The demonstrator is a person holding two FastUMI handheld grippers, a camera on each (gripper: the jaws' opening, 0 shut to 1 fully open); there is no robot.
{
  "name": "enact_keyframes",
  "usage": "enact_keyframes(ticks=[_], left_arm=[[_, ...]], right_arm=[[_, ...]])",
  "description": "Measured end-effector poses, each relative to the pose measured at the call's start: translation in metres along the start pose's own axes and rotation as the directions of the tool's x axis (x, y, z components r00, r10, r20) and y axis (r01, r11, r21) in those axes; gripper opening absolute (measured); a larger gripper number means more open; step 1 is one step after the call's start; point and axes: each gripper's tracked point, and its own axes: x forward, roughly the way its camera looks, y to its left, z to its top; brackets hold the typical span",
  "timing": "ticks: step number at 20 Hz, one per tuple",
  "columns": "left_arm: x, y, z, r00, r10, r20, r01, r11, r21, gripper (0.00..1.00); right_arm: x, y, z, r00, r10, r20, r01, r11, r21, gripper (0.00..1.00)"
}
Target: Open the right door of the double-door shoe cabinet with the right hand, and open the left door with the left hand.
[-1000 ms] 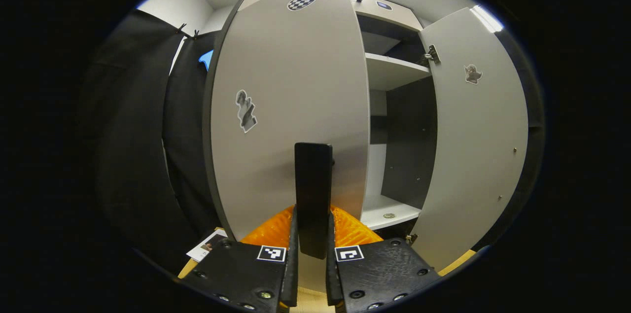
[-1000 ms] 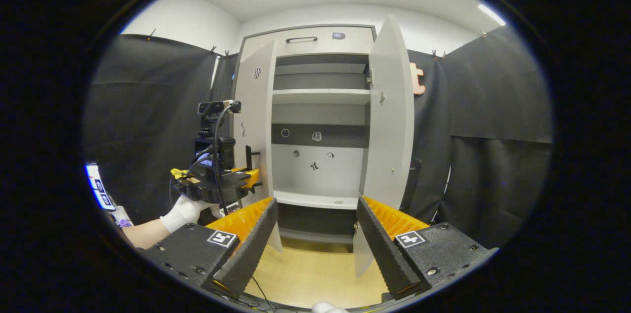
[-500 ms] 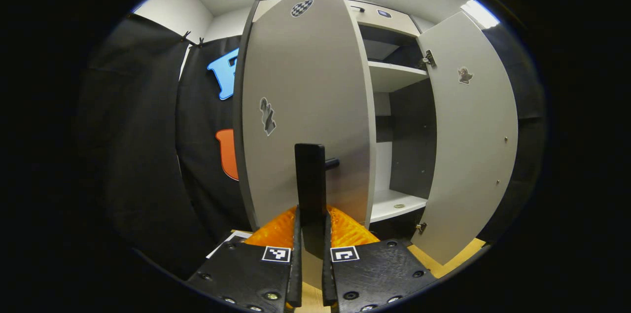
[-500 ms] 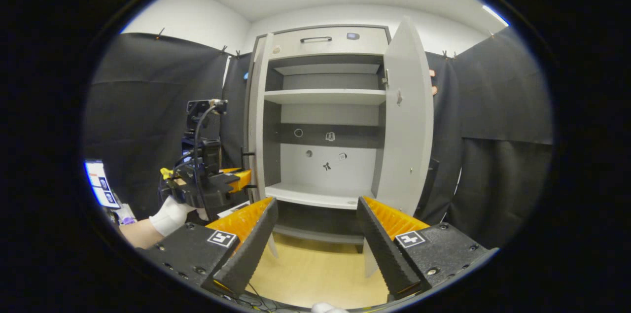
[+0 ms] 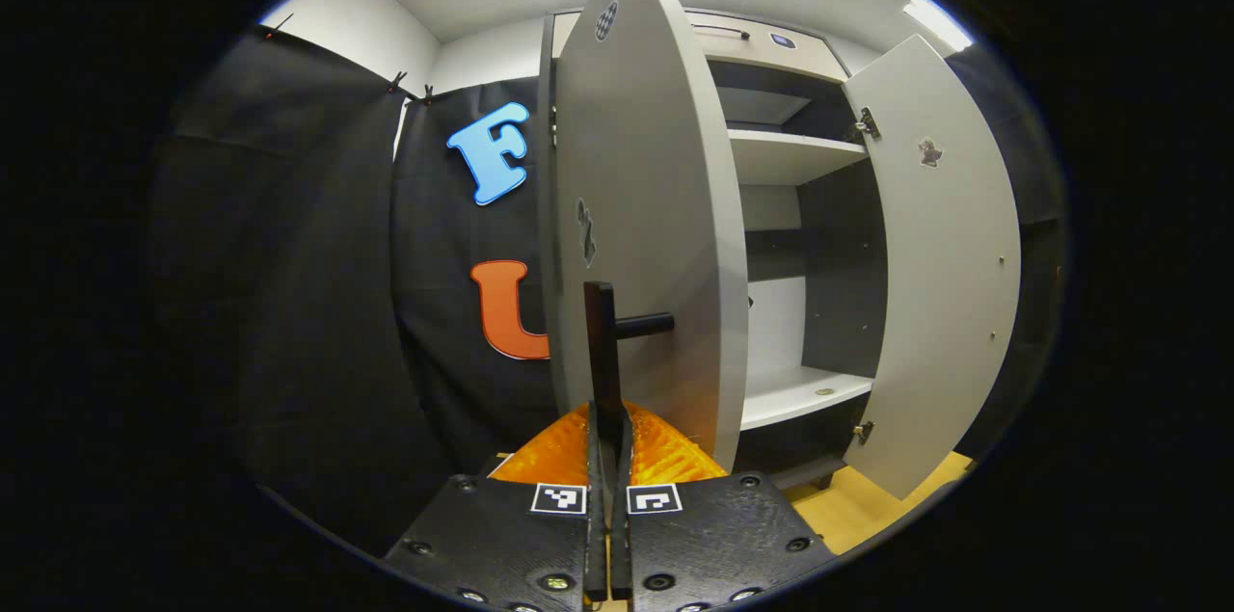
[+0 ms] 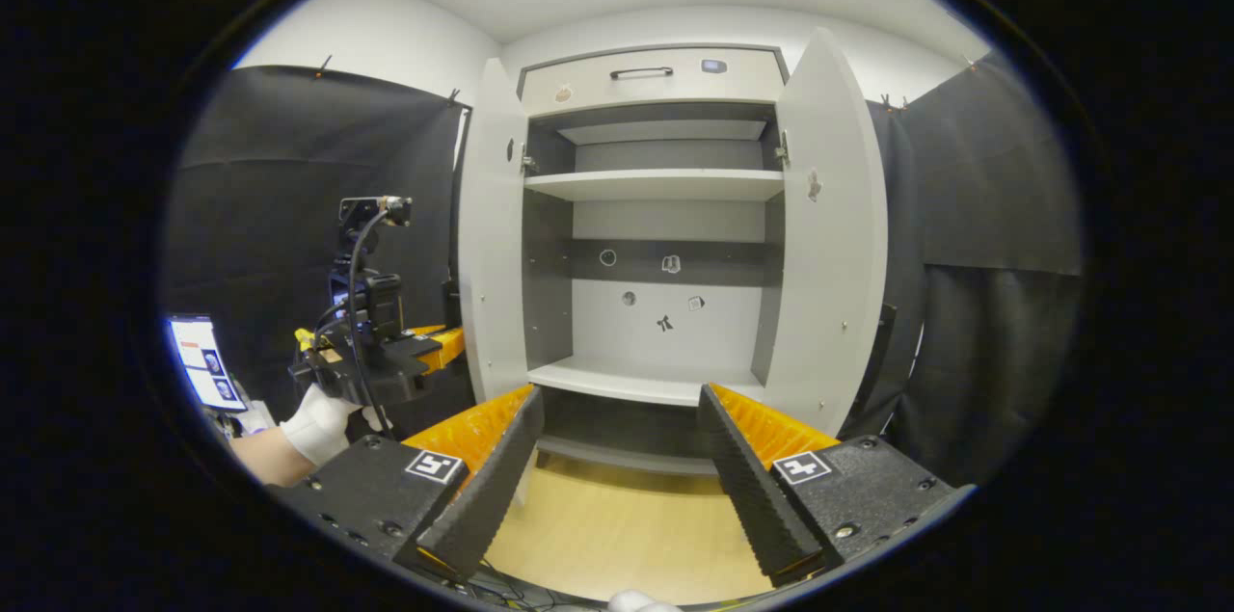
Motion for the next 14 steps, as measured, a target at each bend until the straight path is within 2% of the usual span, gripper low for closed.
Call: enact_keyframes(ticks=[3, 5, 10, 12, 14], left_arm=[[-0.001, 0.035, -0.005, 0.999, 0.043, -0.020, -0.043, 0.999, -0.004, 0.00], [-0.001, 0.045, -0.007, 1.000, 0.017, -0.017, -0.018, 0.997, -0.077, 0.00], [0.000, 0.053, -0.006, 1.000, -0.021, -0.008, 0.020, 0.998, -0.062, 0.00], [0.002, 0.057, -0.007, 1.000, -0.025, -0.010, 0.024, 0.996, -0.082, 0.00], [0.001, 0.056, -0.006, 1.000, -0.026, -0.014, 0.026, 0.998, -0.058, 0.00]], right_arm=[[0.008, -0.007, -0.006, 1.000, 0.011, -0.004, -0.011, 1.000, -0.002, 1.00], [0.014, -0.011, -0.014, 1.000, 0.020, -0.008, -0.020, 1.000, -0.001, 1.00], [0.025, -0.007, -0.018, 0.999, 0.029, -0.015, -0.029, 1.000, -0.007, 1.00], [0.028, -0.002, -0.021, 1.000, 0.028, -0.014, -0.028, 1.000, -0.005, 1.00], [0.024, -0.003, -0.025, 0.999, 0.030, -0.017, -0.030, 1.000, -0.002, 1.00]])
